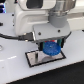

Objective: Insert the blue gear onto the right peg, followed by the red gear

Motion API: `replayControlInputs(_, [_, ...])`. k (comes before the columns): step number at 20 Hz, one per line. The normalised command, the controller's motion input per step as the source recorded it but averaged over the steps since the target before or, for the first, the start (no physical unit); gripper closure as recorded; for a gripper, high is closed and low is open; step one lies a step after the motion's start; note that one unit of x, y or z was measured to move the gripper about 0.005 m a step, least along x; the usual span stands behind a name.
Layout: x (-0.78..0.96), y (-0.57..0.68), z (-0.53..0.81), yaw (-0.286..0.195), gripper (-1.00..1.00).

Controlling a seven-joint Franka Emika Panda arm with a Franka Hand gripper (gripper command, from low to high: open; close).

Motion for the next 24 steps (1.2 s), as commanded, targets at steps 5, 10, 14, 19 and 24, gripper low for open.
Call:
replayControlInputs(5, [-0.09, 0.17, 0.28, 0.000, 1.00])
replayControlInputs(10, [0.24, 0.00, -0.03, 0.000, 1.00])
replayControlInputs(14, [0.16, -0.03, -0.11, 0.000, 1.00])
replayControlInputs(19, [0.14, -0.03, -0.17, 0.000, 1.00])
replayControlInputs(24, [0.17, -0.06, 0.24, 0.000, 1.00])
